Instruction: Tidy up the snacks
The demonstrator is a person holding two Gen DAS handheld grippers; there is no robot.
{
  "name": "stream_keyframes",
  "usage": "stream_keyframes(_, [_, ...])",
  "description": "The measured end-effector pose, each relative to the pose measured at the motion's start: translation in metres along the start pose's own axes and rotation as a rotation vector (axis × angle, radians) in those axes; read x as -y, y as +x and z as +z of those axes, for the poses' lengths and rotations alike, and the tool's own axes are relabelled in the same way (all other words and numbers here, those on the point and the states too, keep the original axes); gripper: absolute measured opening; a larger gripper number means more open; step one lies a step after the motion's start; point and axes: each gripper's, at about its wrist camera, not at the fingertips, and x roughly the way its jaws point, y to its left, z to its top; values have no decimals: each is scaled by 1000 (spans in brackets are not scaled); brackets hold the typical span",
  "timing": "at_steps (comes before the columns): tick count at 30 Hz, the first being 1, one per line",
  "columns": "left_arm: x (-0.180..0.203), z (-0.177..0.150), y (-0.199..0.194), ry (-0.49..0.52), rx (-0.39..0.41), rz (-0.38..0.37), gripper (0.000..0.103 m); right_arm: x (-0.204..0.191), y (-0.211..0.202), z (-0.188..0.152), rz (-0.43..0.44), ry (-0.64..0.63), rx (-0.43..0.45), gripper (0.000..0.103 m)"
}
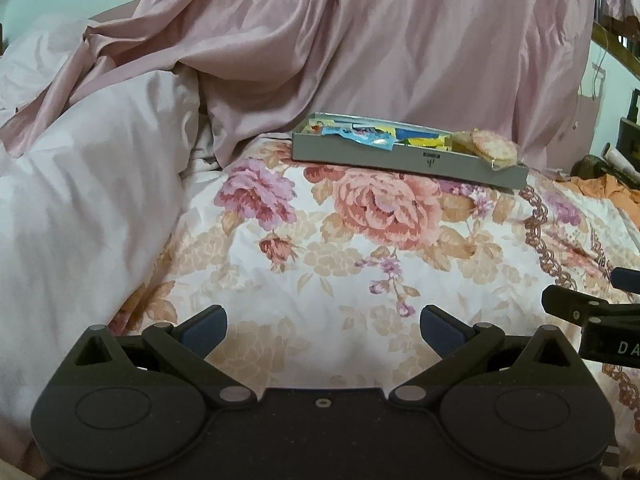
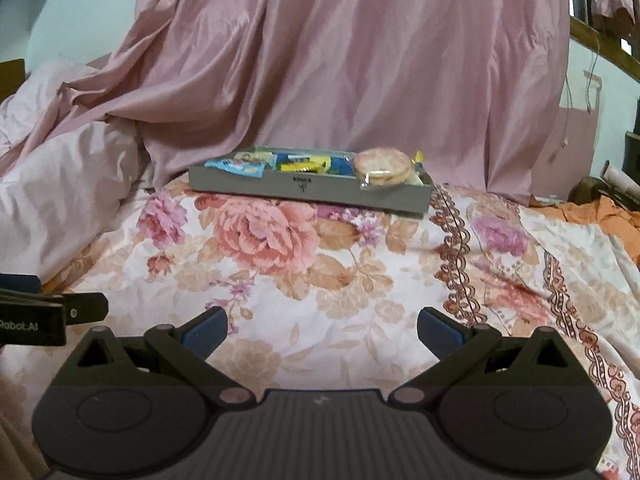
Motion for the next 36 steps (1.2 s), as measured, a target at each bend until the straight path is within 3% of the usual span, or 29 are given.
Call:
stream_keyframes(8, [3,-1,6,16,-29,10,102,-3,3,-2,-9,-15,-27,103])
stream_keyframes(36, [2,-1,4,-7,-15,7,102,-2,3,-3,-18,-3,-17,103])
